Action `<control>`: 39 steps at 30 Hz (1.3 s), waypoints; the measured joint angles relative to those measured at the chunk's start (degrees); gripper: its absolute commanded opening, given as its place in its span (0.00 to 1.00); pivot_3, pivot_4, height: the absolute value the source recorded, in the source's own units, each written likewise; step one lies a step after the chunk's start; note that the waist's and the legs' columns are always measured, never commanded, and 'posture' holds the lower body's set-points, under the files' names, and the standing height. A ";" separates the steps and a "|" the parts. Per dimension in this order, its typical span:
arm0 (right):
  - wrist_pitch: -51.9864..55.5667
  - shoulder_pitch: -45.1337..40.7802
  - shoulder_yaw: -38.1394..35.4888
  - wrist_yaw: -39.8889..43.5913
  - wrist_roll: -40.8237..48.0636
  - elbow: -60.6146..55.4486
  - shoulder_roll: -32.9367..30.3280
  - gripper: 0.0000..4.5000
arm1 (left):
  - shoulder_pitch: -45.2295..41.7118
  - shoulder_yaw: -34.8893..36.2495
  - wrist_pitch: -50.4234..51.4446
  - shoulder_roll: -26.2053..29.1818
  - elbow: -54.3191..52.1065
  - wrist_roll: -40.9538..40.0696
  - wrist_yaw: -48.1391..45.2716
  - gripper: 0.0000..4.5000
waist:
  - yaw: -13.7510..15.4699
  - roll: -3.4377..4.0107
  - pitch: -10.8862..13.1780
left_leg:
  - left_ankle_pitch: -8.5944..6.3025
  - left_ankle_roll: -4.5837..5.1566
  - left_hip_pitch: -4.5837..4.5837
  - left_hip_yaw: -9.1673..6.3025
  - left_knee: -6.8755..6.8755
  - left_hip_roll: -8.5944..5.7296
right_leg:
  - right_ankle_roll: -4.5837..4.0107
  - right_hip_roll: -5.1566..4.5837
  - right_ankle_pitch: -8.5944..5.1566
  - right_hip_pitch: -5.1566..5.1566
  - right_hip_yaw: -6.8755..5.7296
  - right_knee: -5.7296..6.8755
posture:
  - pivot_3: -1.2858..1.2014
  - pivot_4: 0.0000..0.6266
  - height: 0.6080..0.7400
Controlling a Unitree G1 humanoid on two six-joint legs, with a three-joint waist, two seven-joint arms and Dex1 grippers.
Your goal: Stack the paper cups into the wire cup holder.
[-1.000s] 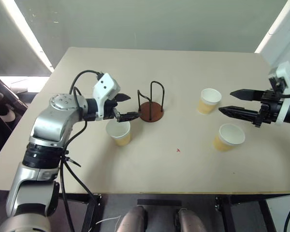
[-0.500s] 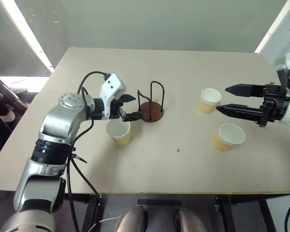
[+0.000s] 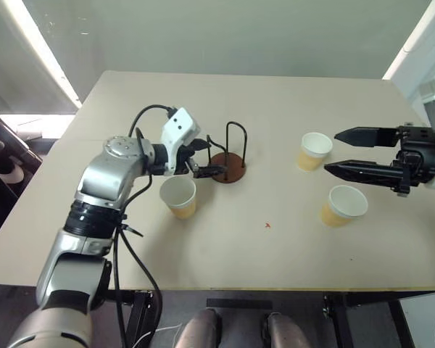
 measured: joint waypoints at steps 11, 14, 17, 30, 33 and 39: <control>0.04 0.00 0.00 -1.46 1.40 -0.07 -1.00 0.99 | -1.11 -0.57 -3.79 -4.52 8.12 3.30 2.24 1.00 | 0.18 -0.01 0.00 | 0.00 0.00 -0.01 0.03 0.04 0.02 | 0.03 0.01 0.02 -0.02 0.03 0.02 | 0.52 0.24 1.00; 0.02 0.04 -0.02 -1.63 1.52 -0.13 -1.03 1.00 | -1.80 -0.90 -5.68 -6.37 11.11 4.92 3.37 0.91 | 0.22 -0.01 0.00 | 0.00 0.00 -0.01 0.04 0.04 0.01 | 0.04 0.02 0.02 -0.02 0.04 0.01 | 0.52 0.24 1.00; 0.02 0.15 -0.06 -2.04 1.76 -0.34 -1.04 1.00 | -2.50 -0.96 -7.31 -8.36 14.12 5.64 4.60 0.71 | 0.27 -0.01 0.00 | 0.00 0.01 -0.01 0.05 0.05 0.02 | 0.05 0.02 0.03 -0.03 0.05 0.02 | 0.52 0.24 1.00; 0.01 1.57 -0.92 -3.36 2.07 -0.61 -1.19 1.00 | -3.68 -0.87 -9.07 -9.94 15.13 6.75 4.07 0.00 | 0.45 -0.02 0.01 | 0.00 0.01 -0.02 0.11 0.08 0.02 | 0.08 0.03 0.04 -0.05 0.10 0.03 | 0.52 0.24 1.00; -0.08 1.57 -0.94 -3.63 2.08 -0.62 -1.19 1.00 | -3.68 -0.87 -9.09 -10.02 15.14 6.74 4.01 0.00 | 0.46 -0.02 0.01 | 0.00 0.01 -0.02 0.11 0.08 0.02 | 0.09 0.03 0.05 -0.05 0.10 0.03 | 0.52 0.24 1.00; -0.23 1.57 -0.94 -3.83 2.68 -0.69 -1.19 1.00 | -3.68 -0.86 -9.19 -10.10 14.75 6.02 0.55 0.00 | 0.55 -0.02 0.01 | 0.00 0.01 -0.02 0.12 0.09 0.02 | 0.09 0.04 0.05 -0.05 0.11 0.03 | 0.52 0.24 1.00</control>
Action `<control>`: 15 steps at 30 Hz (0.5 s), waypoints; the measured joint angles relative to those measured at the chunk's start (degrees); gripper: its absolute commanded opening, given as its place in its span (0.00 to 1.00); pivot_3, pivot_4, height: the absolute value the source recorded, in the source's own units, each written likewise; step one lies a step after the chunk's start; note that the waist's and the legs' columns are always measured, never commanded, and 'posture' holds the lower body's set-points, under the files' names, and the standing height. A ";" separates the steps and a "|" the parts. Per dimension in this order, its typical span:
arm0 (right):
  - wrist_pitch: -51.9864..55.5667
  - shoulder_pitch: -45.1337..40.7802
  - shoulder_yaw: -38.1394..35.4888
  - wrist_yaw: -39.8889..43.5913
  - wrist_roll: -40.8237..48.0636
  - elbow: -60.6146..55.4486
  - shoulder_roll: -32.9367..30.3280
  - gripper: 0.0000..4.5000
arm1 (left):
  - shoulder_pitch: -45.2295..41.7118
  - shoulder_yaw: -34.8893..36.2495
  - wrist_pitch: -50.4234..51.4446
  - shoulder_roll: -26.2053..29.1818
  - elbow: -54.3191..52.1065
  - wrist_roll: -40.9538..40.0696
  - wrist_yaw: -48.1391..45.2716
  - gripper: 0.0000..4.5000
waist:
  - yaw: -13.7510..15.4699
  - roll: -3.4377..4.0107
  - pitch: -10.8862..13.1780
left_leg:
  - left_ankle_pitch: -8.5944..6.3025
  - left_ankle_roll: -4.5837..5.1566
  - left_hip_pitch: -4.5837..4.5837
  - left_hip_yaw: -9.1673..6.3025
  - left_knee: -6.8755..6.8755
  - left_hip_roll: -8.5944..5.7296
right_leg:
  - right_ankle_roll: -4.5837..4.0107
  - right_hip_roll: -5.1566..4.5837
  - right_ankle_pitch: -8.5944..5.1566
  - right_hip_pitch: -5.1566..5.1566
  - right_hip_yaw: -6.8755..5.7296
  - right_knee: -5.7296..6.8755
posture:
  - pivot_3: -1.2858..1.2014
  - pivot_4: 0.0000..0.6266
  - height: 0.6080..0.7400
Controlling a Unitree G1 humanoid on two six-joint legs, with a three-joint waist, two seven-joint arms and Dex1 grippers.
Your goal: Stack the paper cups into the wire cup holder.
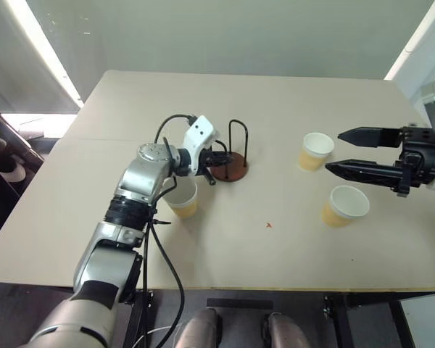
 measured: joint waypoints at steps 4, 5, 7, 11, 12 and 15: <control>0.00 0.94 -1.05 -0.51 0.79 -1.07 0.00 1.00 | -0.57 -0.45 -0.72 2.19 -3.24 -1.38 -6.15 0.00 | 0.07 -0.01 0.01 | 0.00 0.00 -0.03 0.00 -0.01 0.00 | 0.00 0.01 0.00 -0.04 0.01 0.00 | 0.52 0.24 1.00; -0.01 1.49 -1.58 -0.78 0.99 -1.32 0.00 1.00 | -1.02 -0.63 -0.73 3.16 -4.29 -1.71 -7.80 0.00 | 0.09 -0.01 0.01 | 0.00 0.00 -0.03 0.00 -0.01 0.00 | 0.00 0.01 0.00 -0.04 0.01 0.00 | 0.52 0.24 1.00; -0.03 2.82 -2.92 -1.36 1.08 -2.19 -0.01 1.00 | -1.54 -0.99 -1.01 4.53 -6.33 -1.85 -10.64 0.00 | 0.15 -0.01 0.01 | -0.01 0.01 -0.03 0.01 0.01 0.00 | 0.00 0.01 0.00 -0.03 0.02 -0.01 | 0.52 0.24 1.00; -0.10 5.96 -6.04 -1.87 1.17 -3.65 -0.40 1.00 | -1.62 -3.96 -1.88 5.93 -9.02 -1.81 -16.31 0.00 | 0.37 -0.01 0.01 | -0.02 0.04 -0.04 0.01 0.06 0.00 | 0.01 0.00 0.00 -0.02 0.03 0.01 | 0.52 0.24 1.00; -0.08 6.51 -6.84 -1.88 1.39 -3.69 -0.71 1.00 | -1.61 -4.94 -2.06 6.17 -9.58 -1.81 -17.73 0.00 | 0.38 -0.01 0.01 | -0.03 0.04 -0.05 0.01 0.07 0.00 | 0.03 0.00 0.01 -0.02 0.04 0.01 | 0.52 0.24 1.00; 1.04 9.06 -10.19 -1.84 2.08 -4.25 -2.80 1.00 | -1.30 -6.96 -2.51 6.58 -11.13 -1.83 -21.23 0.00 | 0.42 -0.01 0.01 | -0.03 0.04 -0.05 0.02 0.06 0.01 | 0.03 -0.01 0.01 -0.03 0.05 0.01 | 0.52 0.24 1.00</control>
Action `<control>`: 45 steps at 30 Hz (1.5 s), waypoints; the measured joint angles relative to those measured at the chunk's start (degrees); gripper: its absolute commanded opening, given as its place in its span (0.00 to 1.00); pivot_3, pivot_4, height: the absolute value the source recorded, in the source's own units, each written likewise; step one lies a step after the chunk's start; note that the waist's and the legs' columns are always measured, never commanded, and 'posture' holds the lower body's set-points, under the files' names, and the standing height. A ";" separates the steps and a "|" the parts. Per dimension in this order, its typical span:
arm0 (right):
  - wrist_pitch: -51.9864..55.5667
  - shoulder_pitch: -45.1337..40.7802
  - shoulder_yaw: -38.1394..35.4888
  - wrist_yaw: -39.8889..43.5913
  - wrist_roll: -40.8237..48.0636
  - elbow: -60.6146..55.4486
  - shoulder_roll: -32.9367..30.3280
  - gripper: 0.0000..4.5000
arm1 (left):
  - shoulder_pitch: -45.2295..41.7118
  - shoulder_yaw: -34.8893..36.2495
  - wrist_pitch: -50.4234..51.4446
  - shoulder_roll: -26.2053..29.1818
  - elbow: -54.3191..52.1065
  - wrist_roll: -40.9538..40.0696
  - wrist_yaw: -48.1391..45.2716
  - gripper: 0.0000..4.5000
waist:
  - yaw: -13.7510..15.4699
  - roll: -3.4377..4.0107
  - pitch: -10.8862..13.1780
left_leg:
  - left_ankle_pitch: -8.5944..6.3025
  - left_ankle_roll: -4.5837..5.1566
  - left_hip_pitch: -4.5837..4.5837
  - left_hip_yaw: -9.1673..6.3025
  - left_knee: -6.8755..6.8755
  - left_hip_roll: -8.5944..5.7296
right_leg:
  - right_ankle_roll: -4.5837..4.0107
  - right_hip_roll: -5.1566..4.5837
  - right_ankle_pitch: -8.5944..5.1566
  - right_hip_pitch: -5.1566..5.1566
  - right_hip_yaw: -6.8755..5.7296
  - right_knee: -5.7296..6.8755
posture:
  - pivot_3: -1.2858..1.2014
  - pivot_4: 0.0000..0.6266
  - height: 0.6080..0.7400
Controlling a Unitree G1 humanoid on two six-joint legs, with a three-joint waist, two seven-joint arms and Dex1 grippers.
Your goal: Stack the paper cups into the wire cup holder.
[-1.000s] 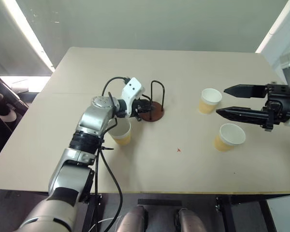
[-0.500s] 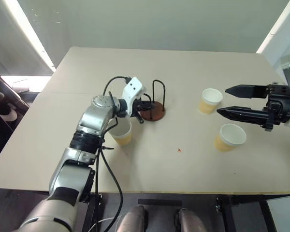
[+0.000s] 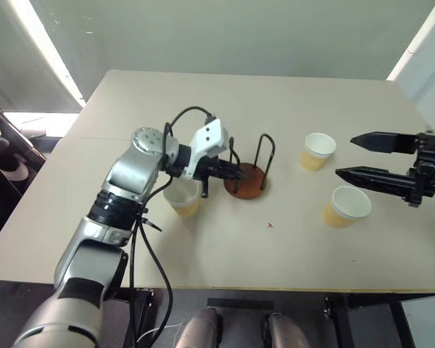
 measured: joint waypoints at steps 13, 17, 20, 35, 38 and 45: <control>6.80 9.10 -11.61 0.19 13.49 -5.55 -4.39 1.00 | 0.34 -3.90 -1.43 -5.18 0.30 0.08 -2.88 0.00 | 0.18 0.00 0.00 | -0.05 0.01 -0.02 0.06 0.05 0.03 | 0.06 0.01 0.00 0.00 0.04 0.01 | 0.52 0.24 1.00; 5.68 9.43 -11.53 -1.68 15.23 -6.13 -4.55 1.00 | 0.57 -5.12 -2.83 -5.76 0.87 0.54 -3.50 0.00 | 0.18 0.00 0.00 | -0.08 0.06 -0.02 0.08 0.12 0.03 | 0.11 0.01 0.00 0.01 0.07 0.02 | 0.52 0.24 1.00; 4.55 9.67 -11.32 -2.94 15.37 -6.14 -4.72 1.00 | 1.20 -5.84 -4.74 -6.15 2.53 1.65 -3.29 0.00 | 0.18 0.00 0.00 | -0.09 0.07 -0.02 0.08 0.13 0.03 | 0.12 0.01 0.00 0.01 0.07 0.04 | 0.52 0.24 1.00; -0.40 9.80 -5.02 -3.87 14.45 -6.07 -6.00 1.00 | 4.17 -8.61 -7.37 -6.65 2.34 4.99 -0.98 0.99 | 0.20 0.01 -0.01 | -0.19 0.18 -0.06 0.11 0.49 0.02 | 0.23 0.01 0.03 0.09 0.08 0.09 | 0.52 0.24 1.00; -1.92 9.25 -3.55 -2.88 12.53 -5.99 -6.29 1.00 | 4.10 -7.00 -6.08 -5.04 -0.10 3.89 -1.30 0.99 | 0.13 0.01 -0.01 | -0.19 0.18 -0.06 0.12 0.49 0.03 | 0.24 0.02 0.03 0.08 0.08 0.11 | 0.52 0.24 1.00; -7.53 3.48 3.79 1.04 4.95 -3.63 -7.91 1.00 | 3.76 -3.92 -1.69 -2.49 -3.04 2.21 -0.04 0.99 | 0.11 0.02 -0.01 | -0.19 0.19 -0.06 0.12 0.54 0.02 | 0.26 0.01 0.04 0.09 0.09 0.12 | 0.52 0.24 1.00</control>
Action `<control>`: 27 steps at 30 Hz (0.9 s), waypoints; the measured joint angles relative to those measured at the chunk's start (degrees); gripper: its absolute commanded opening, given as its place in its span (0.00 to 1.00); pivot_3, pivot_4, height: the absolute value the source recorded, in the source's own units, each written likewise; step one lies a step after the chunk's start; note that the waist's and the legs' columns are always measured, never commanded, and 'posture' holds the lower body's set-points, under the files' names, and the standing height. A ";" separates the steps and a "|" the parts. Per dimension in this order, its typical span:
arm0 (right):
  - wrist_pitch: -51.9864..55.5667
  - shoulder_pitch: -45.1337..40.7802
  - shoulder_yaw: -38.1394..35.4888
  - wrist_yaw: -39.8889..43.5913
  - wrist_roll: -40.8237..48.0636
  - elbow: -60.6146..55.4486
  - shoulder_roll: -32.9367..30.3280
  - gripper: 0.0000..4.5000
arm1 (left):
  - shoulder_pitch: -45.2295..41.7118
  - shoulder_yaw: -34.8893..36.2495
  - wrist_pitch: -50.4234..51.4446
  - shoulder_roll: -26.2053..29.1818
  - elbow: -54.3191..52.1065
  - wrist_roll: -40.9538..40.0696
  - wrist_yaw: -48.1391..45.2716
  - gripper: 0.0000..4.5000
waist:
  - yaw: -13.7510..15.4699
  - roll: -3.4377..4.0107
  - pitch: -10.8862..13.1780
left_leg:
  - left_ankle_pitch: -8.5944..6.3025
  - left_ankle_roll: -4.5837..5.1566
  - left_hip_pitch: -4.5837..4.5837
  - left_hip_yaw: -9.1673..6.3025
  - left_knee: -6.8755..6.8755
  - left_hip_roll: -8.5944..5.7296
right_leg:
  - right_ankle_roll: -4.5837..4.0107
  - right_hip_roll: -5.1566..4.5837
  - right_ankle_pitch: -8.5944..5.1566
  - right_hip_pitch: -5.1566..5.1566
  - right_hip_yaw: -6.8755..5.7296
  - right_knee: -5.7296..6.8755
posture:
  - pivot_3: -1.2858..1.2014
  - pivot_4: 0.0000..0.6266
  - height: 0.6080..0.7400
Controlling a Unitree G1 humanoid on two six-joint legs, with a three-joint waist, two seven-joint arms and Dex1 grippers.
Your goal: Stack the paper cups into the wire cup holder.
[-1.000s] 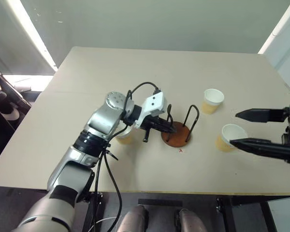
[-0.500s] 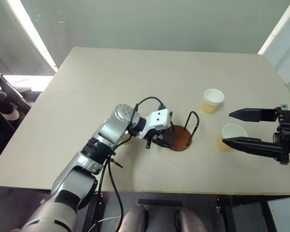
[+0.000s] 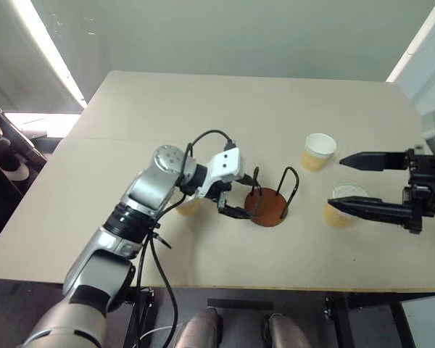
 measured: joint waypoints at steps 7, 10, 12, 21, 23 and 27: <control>-7.59 -9.36 14.20 7.03 -13.27 6.53 -0.72 1.00 | -1.35 3.13 0.66 4.73 -1.57 -0.23 -0.01 0.99 | -0.23 0.00 0.00 | 0.00 0.00 0.01 0.00 0.01 0.01 | 0.00 0.00 0.00 -0.02 0.00 0.02 | 0.52 0.24 1.00; -11.58 -13.90 20.97 9.70 -21.20 10.11 0.50 1.00 | -2.28 4.23 0.57 6.58 -1.67 -0.30 0.07 0.99 | -0.32 -0.01 0.00 | -0.02 0.03 0.00 -0.02 0.02 0.01 | 0.00 0.00 0.00 -0.02 0.00 0.00 | 0.52 0.24 1.00; -13.96 -16.65 25.67 11.46 -26.74 13.06 1.86 1.00 | -2.58 5.45 0.79 7.85 -1.89 -0.86 0.06 0.99 | -0.45 0.00 0.00 | -0.02 0.04 0.00 -0.01 0.02 0.00 | 0.00 0.00 0.00 -0.03 0.00 0.01 | 0.52 0.24 1.00; -25.51 -29.80 43.02 18.24 -51.79 31.01 12.59 1.00 | -5.21 11.84 6.04 10.94 -2.39 -6.05 0.65 0.99 | -0.93 0.00 0.00 | -0.02 0.05 -0.05 -0.02 0.02 0.03 | -0.02 0.00 0.02 -0.10 -0.02 -0.02 | 0.52 0.24 1.00; -27.95 -32.37 45.62 19.55 -56.19 35.59 15.28 1.00 | -5.47 12.30 7.17 10.95 -2.50 -7.03 0.96 0.99 | -0.98 0.00 0.00 | -0.02 0.05 -0.07 -0.02 -0.01 0.03 | -0.03 0.01 0.02 -0.13 -0.04 -0.03 | 0.52 0.24 1.00; -34.19 -37.93 50.01 22.34 -65.09 45.99 20.00 1.00 | -5.45 12.56 9.33 11.37 -2.95 -8.67 1.41 0.99 | -1.08 0.00 0.00 | -0.02 0.05 -0.16 -0.02 -0.03 0.05 | -0.06 0.01 0.04 -0.23 -0.05 -0.09 | 0.52 0.24 1.00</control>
